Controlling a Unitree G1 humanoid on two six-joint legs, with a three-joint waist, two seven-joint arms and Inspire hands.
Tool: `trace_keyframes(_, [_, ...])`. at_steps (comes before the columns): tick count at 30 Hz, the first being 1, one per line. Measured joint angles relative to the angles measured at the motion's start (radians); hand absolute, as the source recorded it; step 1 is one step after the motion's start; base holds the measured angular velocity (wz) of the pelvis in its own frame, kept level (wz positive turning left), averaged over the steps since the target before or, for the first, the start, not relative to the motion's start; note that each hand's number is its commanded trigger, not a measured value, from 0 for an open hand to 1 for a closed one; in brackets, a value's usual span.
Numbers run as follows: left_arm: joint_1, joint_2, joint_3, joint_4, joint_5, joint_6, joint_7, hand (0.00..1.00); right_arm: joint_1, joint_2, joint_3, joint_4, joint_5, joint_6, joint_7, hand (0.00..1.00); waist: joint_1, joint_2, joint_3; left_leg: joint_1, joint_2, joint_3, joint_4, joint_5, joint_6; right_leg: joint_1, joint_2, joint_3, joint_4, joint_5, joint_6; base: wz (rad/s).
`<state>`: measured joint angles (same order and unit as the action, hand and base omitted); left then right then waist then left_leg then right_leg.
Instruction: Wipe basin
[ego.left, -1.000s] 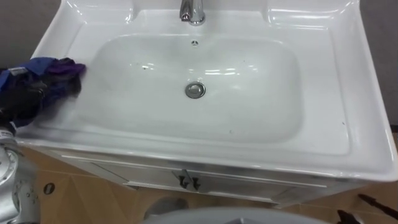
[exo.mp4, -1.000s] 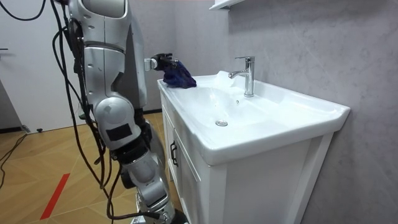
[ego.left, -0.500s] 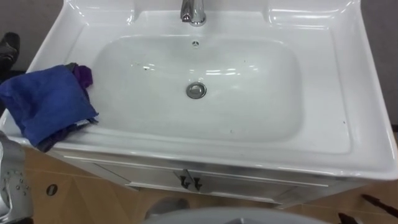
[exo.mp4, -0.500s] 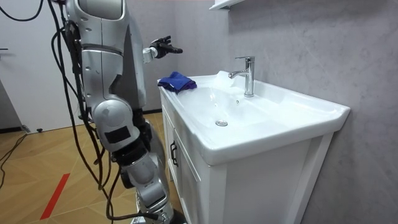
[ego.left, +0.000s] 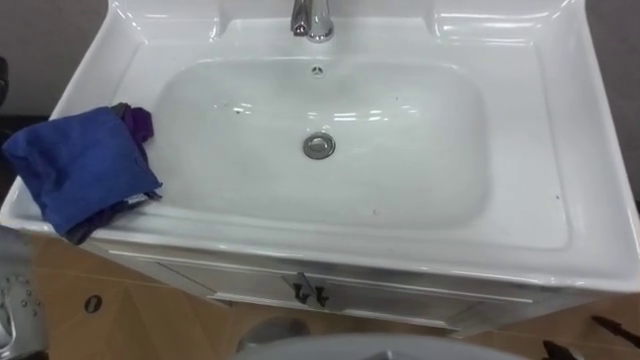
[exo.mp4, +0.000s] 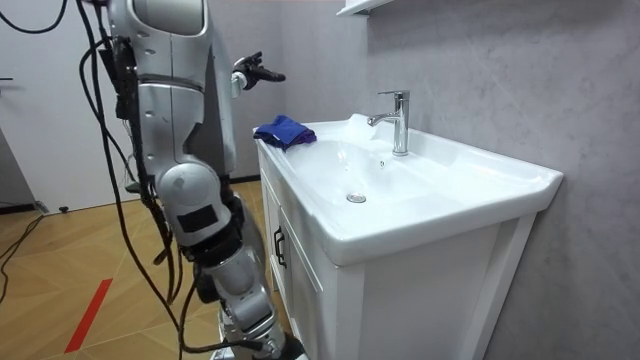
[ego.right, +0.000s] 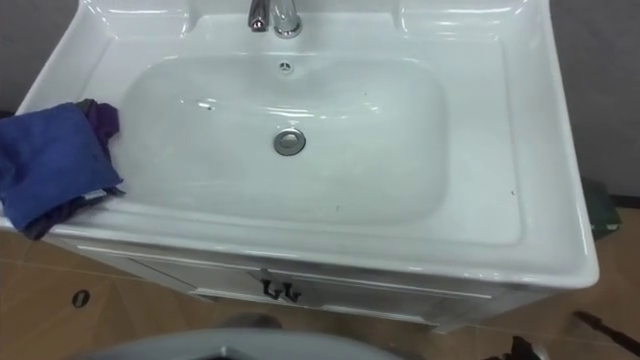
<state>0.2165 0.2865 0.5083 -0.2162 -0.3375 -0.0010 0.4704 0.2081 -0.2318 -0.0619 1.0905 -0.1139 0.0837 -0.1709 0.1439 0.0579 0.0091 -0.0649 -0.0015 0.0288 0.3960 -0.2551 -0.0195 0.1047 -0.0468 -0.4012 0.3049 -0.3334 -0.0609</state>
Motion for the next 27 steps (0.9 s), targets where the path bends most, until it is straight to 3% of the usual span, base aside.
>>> trace_keyframes(6, [0.09,-0.001,0.043,0.064,0.022,-0.015,0.026,0.0,-0.009,-0.001,-0.002,-0.004,-0.009,-0.005,0.0,0.0,0.04,-0.005,-0.0068,-0.014,-0.015,-0.037,0.004,0.003,0.005,0.002,-0.007,-0.034,-0.009,-0.001,0.006,0.17])
trace_keyframes(12, [0.155,-0.012,0.079,0.227,0.026,-0.014,0.068,0.0,0.021,-0.007,-0.002,0.009,-0.013,0.026,0.022,0.0,0.088,-0.014,-0.0063,-0.022,-0.026,-0.068,0.016,0.004,0.006,0.015,-0.008,-0.064,-0.015,-0.006,0.012,0.19])
trace_keyframes(17, [0.207,-0.058,0.077,0.4,0.024,-0.013,0.087,0.0,0.021,-0.013,-0.004,0.008,-0.015,0.042,0.027,0.0,0.096,-0.012,-0.0073,-0.066,-0.028,-0.09,0.053,0.004,0.006,-0.003,-0.005,-0.088,-0.009,-0.007,0.012,0.15])
trace_keyframes(19, [0.223,-0.058,0.078,0.454,0.025,-0.013,0.088,0.0,0.022,-0.025,-0.004,0.008,-0.015,0.047,0.046,0.0,0.111,-0.01,-0.0074,-0.069,-0.027,-0.092,0.053,0.004,0.006,-0.008,-0.005,-0.085,-0.004,-0.007,0.011,0.02])
trace_keyframes(27, [0.288,-0.087,0.042,0.7,0.002,-0.024,0.09,0.0,0.024,-0.034,-0.007,0.009,-0.022,0.046,0.068,0.0,0.109,-0.013,-0.0074,-0.08,-0.028,-0.098,0.073,0.004,0.006,-0.02,-0.013,-0.097,0.033,-0.02,0.006,0.04])
